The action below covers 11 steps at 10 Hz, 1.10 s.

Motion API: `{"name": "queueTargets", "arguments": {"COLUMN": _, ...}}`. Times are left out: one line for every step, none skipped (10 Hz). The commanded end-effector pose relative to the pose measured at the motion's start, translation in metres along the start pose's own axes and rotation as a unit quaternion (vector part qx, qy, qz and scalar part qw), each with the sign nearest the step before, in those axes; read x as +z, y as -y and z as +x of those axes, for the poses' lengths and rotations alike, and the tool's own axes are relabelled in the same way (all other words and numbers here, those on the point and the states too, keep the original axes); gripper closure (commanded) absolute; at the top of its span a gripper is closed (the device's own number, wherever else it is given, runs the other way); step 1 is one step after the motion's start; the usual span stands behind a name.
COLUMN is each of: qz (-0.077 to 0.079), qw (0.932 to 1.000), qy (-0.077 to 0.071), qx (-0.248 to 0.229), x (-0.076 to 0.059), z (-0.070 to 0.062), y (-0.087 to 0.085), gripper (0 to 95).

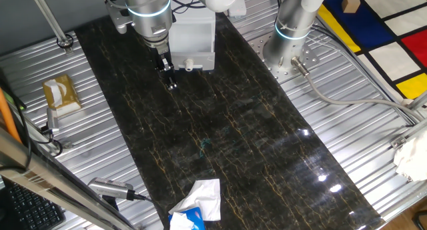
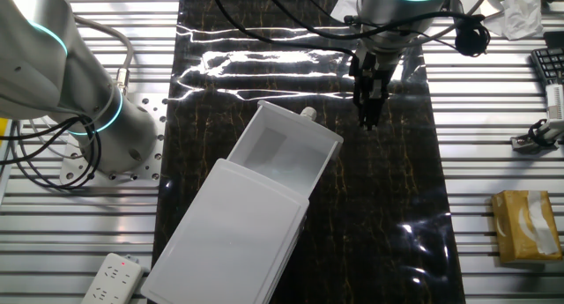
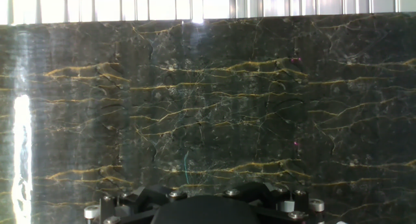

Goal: Use the gripper to push and close the drawer

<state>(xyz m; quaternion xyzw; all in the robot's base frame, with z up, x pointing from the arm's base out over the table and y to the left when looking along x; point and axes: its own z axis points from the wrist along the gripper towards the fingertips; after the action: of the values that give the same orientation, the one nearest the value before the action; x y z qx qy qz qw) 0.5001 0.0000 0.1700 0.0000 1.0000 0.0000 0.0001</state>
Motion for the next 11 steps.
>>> {"name": "queueTargets", "arguments": {"qz": 0.0, "qw": 1.0, "qy": 0.0, "qx": 0.0, "x": 0.0, "z": 0.0001, "y": 0.0, "gripper": 0.0}}
{"name": "queueTargets", "arguments": {"qz": 0.002, "qw": 0.9926, "qy": 0.034, "qx": -0.117, "x": -0.0004, "z": 0.0001, "y": -0.0001, "gripper": 95.0}}
{"name": "queueTargets", "arguments": {"qz": -0.002, "qw": 0.9927, "qy": 0.027, "qx": -0.117, "x": -0.0021, "z": 0.0003, "y": -0.0004, "gripper": 95.0}}
{"name": "queueTargets", "arguments": {"qz": -0.003, "qw": 0.9923, "qy": 0.027, "qx": -0.121, "x": -0.0023, "z": 0.0003, "y": -0.0004, "gripper": 95.0}}
{"name": "queueTargets", "arguments": {"qz": 0.002, "qw": 0.9922, "qy": 0.027, "qx": -0.122, "x": -0.0029, "z": 0.0003, "y": -0.0005, "gripper": 95.0}}
{"name": "queueTargets", "arguments": {"qz": 0.005, "qw": 0.9927, "qy": 0.026, "qx": -0.118, "x": -0.0041, "z": 0.0004, "y": -0.0007, "gripper": 95.0}}
{"name": "queueTargets", "arguments": {"qz": 0.005, "qw": 0.993, "qy": 0.024, "qx": -0.115, "x": -0.005, "z": 0.0005, "y": -0.0009, "gripper": 95.0}}
{"name": "queueTargets", "arguments": {"qz": 0.006, "qw": 0.9936, "qy": 0.024, "qx": -0.11, "x": -0.006, "z": 0.0006, "y": -0.0011, "gripper": 95.0}}
{"name": "queueTargets", "arguments": {"qz": 0.006, "qw": 0.9939, "qy": 0.024, "qx": -0.108, "x": -0.0067, "z": 0.0007, "y": -0.0012, "gripper": 95.0}}
{"name": "queueTargets", "arguments": {"qz": 0.006, "qw": 0.9941, "qy": 0.024, "qx": -0.106, "x": -0.0071, "z": 0.0007, "y": -0.0013, "gripper": 95.0}}
{"name": "queueTargets", "arguments": {"qz": 0.007, "qw": 0.9942, "qy": 0.024, "qx": -0.105, "x": -0.0073, "z": 0.0007, "y": -0.0014, "gripper": 95.0}}
